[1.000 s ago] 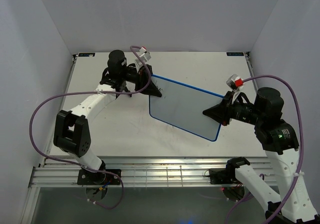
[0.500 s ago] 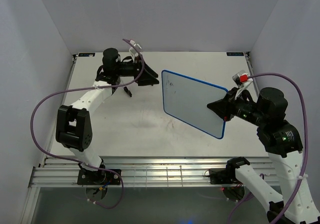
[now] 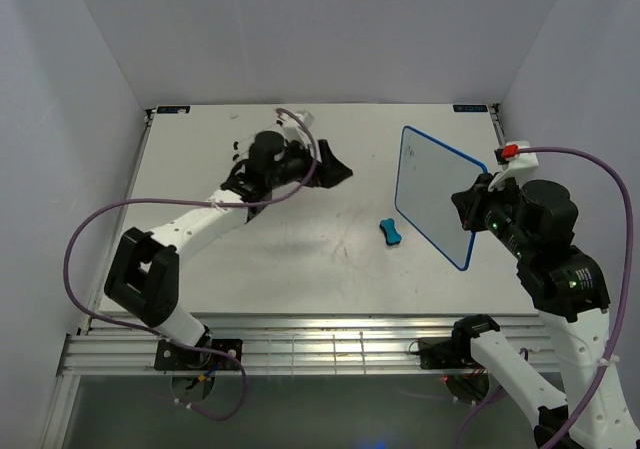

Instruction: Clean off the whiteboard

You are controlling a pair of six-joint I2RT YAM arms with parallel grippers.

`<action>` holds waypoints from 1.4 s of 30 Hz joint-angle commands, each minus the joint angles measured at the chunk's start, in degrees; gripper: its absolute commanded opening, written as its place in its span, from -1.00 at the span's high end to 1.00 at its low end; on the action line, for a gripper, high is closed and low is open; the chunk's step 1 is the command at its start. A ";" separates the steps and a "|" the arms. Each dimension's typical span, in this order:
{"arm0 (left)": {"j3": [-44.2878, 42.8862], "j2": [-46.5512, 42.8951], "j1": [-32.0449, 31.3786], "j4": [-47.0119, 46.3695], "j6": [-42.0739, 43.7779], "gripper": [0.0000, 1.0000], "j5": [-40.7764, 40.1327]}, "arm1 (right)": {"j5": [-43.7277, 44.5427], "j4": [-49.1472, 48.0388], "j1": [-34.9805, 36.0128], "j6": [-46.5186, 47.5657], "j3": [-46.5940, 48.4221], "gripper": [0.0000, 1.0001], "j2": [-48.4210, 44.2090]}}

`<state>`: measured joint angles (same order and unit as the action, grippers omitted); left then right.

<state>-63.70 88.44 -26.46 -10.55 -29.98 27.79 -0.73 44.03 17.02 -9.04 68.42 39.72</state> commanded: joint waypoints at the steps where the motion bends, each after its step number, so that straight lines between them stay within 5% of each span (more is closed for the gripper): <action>1: -2.38 3.90 -12.63 9.13 -1.02 -0.96 -20.02 | 10.11 -5.54 0.12 0.16 4.34 0.85 -0.62; 5: -6.95 11.90 -19.67 15.02 -7.72 -0.96 -30.31 | 16.71 -4.83 0.12 0.51 6.11 0.85 -0.26; 15: -19.09 25.19 -23.11 25.30 -18.26 -0.96 -38.33 | 24.11 -5.10 0.12 0.42 1.28 0.85 -3.16; 20: -30.40 30.19 -29.96 35.90 -19.15 -0.96 -52.48 | 25.16 -5.53 0.12 0.60 -0.04 0.85 -3.69; 29: -49.22 42.94 -33.31 53.87 -30.13 -0.96 -57.41 | 26.31 -5.27 0.12 1.65 0.39 0.85 -6.06; 42: -54.33 47.69 -34.54 57.39 -30.93 -0.82 -60.14 | 22.71 -5.53 0.12 2.36 -0.40 0.85 -6.94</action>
<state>-115.07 136.20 -60.51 46.04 -60.34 -30.26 22.50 45.60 17.04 -7.29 67.26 33.82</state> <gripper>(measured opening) 0.927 0.083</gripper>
